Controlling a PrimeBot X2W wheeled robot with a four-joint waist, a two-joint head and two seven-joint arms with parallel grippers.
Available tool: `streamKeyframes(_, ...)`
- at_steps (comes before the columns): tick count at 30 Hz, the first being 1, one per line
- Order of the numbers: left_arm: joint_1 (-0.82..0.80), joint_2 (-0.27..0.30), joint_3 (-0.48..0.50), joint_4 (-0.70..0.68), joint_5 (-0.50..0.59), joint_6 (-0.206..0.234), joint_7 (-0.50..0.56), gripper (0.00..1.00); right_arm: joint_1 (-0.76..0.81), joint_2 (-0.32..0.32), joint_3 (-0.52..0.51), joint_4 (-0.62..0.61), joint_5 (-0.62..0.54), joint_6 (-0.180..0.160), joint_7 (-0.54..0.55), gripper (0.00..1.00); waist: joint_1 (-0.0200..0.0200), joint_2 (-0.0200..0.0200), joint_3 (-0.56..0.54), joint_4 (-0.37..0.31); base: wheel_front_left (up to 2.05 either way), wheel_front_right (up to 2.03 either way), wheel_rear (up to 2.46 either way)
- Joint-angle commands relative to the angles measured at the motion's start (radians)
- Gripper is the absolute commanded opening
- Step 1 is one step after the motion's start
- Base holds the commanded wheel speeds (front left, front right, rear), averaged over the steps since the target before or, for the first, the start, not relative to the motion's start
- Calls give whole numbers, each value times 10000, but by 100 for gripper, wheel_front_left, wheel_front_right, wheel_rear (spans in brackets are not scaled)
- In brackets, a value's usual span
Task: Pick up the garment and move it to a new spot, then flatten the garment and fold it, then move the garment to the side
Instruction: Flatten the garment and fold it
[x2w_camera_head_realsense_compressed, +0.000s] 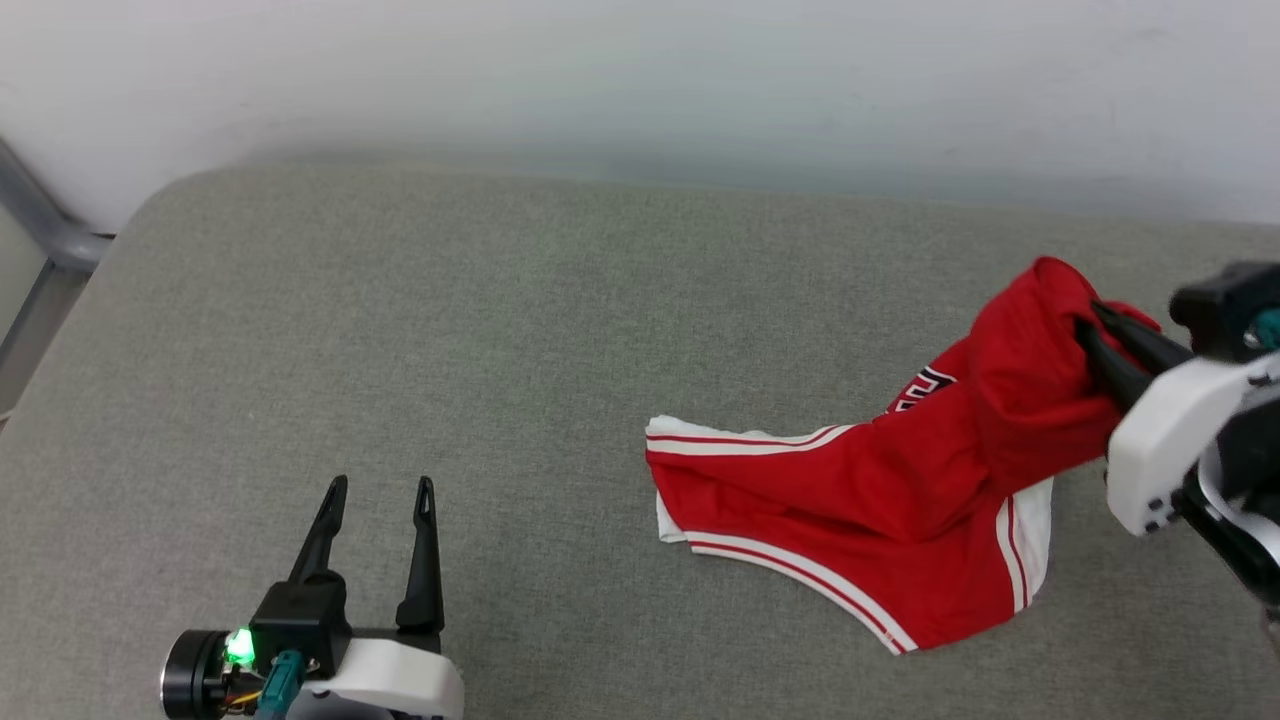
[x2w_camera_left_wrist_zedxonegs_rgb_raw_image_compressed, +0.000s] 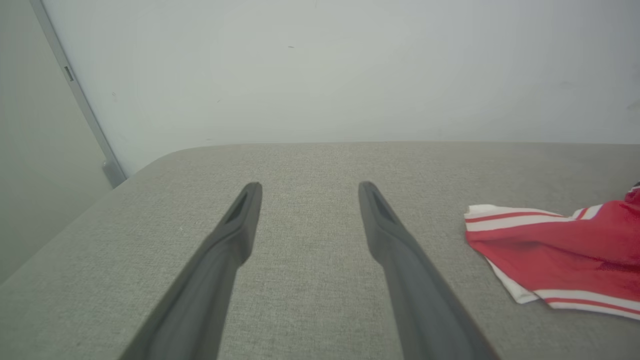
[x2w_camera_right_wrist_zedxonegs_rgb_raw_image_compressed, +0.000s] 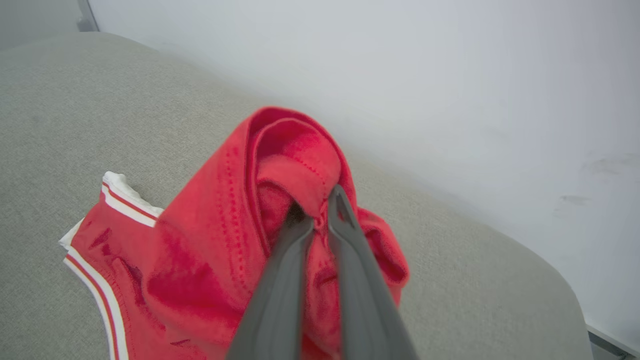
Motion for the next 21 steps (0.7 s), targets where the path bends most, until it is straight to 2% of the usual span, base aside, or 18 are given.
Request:
streamKeyframes(1,-148,-4,-9,-29,-1,-3,-26,100,-267,49,119,104,-47,-14,-10,0,-1,-1,312,219,0,0,0)
streamKeyframes(2,-351,-9,-116,-59,-15,17,-26,100,-1213,65,772,773,-32,-14,51,0,-1,-1,606,351,0,0,0)
streamKeyframes(3,-351,-9,-116,-59,-15,17,-26,100,-1213,65,772,773,-32,-14,51,0,-1,-1,606,351,0,0,0)
streamKeyframes(5,-567,-19,-240,-78,-47,42,-26,100,-2123,80,1582,1494,-161,-14,27,0,-1,-1,887,497,0,0,0)
streamKeyframes(10,-974,-36,-467,-52,-166,138,-26,100,-4183,767,3655,3584,120,-14,-139,0,-1,-1,1487,755,0,0,0)
streamKeyframes(15,-1276,-44,-678,-17,-300,237,-26,100,-5457,1605,5794,5592,643,-14,-91,0,-1,-1,1931,960,0,0,0)
streamKeyframes(21,-1531,-42,-924,36,-483,396,-26,100,-6160,2152,7396,7477,1695,-13,-93,0,-1,-1,2169,1159,0,0,0)
